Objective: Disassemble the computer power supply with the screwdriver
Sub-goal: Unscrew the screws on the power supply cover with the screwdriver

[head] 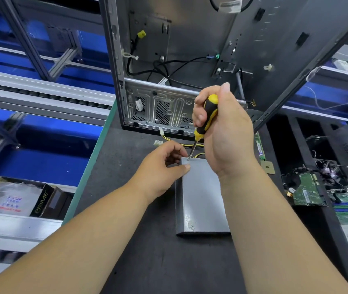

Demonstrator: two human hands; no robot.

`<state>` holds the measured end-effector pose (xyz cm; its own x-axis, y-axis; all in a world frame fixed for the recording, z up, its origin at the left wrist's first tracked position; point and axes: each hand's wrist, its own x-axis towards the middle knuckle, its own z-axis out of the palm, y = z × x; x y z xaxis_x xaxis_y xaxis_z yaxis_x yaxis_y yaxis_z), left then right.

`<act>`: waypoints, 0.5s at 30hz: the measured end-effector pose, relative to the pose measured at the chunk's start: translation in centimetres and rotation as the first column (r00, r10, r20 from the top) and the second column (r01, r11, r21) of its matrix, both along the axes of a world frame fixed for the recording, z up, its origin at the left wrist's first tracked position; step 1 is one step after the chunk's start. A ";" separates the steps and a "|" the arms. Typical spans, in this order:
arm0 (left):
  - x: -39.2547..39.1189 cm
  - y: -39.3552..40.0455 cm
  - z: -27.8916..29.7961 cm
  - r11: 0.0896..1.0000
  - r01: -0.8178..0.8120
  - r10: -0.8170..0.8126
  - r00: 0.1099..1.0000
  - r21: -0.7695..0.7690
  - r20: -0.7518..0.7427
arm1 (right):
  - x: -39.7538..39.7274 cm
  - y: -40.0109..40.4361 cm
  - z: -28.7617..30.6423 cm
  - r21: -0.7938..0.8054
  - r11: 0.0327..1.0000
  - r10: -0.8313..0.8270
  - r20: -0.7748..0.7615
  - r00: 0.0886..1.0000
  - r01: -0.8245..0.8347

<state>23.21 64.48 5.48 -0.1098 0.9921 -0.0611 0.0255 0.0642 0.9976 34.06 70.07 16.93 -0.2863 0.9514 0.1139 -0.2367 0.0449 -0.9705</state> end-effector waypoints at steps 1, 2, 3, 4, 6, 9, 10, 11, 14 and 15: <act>0.0 0.0 0.0 1.000 -0.001 0.001 1.000 0.001 0.011 | -0.1 -0.1 -0.1 -0.007 1.000 0.009 -0.034 0.999 -0.009; 0.0 -0.1 0.0 1.000 -0.003 0.003 1.000 0.001 0.017 | 0.0 0.0 -0.2 -0.014 1.000 0.020 -0.070 0.997 -0.021; 0.0 -0.1 0.0 1.000 -0.005 0.005 1.000 0.002 0.019 | 0.0 0.0 -0.3 -0.014 1.000 0.025 -0.092 0.995 -0.027; 0.0 -0.1 -0.1 1.000 -0.007 0.007 1.000 0.003 0.020 | 0.1 0.1 -0.4 -0.007 1.000 0.022 -0.097 0.995 -0.022; 0.1 -0.1 -0.1 1.000 -0.005 0.005 1.000 0.005 0.026 | 0.4 0.3 -0.5 0.016 1.000 0.007 -0.092 0.996 -0.006; 0.1 0.0 0.0 1.000 -0.003 0.003 1.000 0.000 0.029 | 0.9 0.3 -0.8 0.025 0.999 0.032 -0.112 0.993 -0.029; 0.1 0.0 0.0 1.000 -0.005 0.004 1.000 0.001 0.022 | 1.0 0.2 -0.8 0.026 0.999 0.050 -0.119 0.992 -0.047; 0.0 0.0 0.0 1.000 -0.006 0.006 1.000 0.002 0.016 | 1.2 0.2 -0.8 0.030 0.998 0.063 -0.119 0.991 -0.060; 0.0 0.0 -0.1 1.000 -0.007 0.007 1.000 0.010 0.020 | 1.4 0.1 -0.6 0.036 0.998 0.052 -0.121 0.991 -0.048; 0.0 0.0 -0.2 1.000 -0.007 0.007 1.000 0.011 0.020 | 1.4 0.1 -0.5 0.031 0.999 0.042 -0.134 0.990 -0.038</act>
<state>23.26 64.49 5.33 -0.1156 0.9919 -0.0522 0.0050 0.0532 0.9986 35.50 70.14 16.41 -0.3039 0.9353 0.1812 -0.3677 0.0604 -0.9280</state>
